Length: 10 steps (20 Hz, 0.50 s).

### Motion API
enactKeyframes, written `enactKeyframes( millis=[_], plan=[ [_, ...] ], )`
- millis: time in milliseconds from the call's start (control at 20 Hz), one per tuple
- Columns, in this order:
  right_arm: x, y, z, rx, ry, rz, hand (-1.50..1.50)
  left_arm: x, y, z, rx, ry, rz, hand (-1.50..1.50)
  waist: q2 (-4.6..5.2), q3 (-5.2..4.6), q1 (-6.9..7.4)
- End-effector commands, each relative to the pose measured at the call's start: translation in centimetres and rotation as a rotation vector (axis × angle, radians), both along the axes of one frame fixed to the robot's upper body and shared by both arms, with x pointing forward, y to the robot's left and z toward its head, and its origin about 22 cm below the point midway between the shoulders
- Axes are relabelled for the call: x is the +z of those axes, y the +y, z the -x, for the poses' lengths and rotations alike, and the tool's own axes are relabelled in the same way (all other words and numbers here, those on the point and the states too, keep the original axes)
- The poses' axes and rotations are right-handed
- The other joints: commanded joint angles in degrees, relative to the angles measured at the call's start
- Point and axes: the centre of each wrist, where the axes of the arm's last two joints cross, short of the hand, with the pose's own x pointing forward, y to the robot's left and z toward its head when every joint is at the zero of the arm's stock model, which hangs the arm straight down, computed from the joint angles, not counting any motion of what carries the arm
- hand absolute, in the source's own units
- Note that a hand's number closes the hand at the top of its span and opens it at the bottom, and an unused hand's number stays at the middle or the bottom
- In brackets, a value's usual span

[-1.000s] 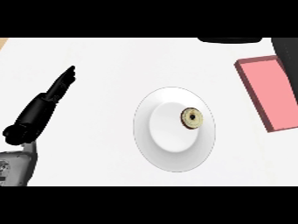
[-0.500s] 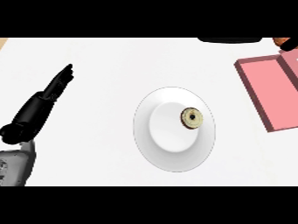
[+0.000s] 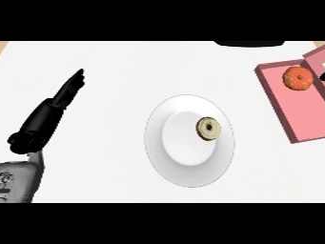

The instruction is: Pick the squash from the plate and place it in the cardboard box

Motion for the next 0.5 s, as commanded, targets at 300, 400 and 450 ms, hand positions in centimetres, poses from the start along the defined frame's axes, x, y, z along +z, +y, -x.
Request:
enactKeyframes(
  millis=[300,400,450],
  plan=[
    [3.1,-1.2,0.9,0.107,-0.557,-0.198,-1.5,-1.0,0.1,0.2,0.015,0.013,0.004,0.0,-0.14,0.09,-0.4],
    [3.4,-1.7,1.2,0.008,-0.781,-0.346,-1.5,0.1,0.0,-0.2,0.016,-0.001,0.011,0.0,-0.41,0.35,-0.92],
    [5.4,-2.3,1.5,-0.028,-0.862,-0.411,-1.5,0.0,0.0,0.1,0.012,-0.004,0.002,0.0,-0.57,0.28,-0.67]
  ],
)
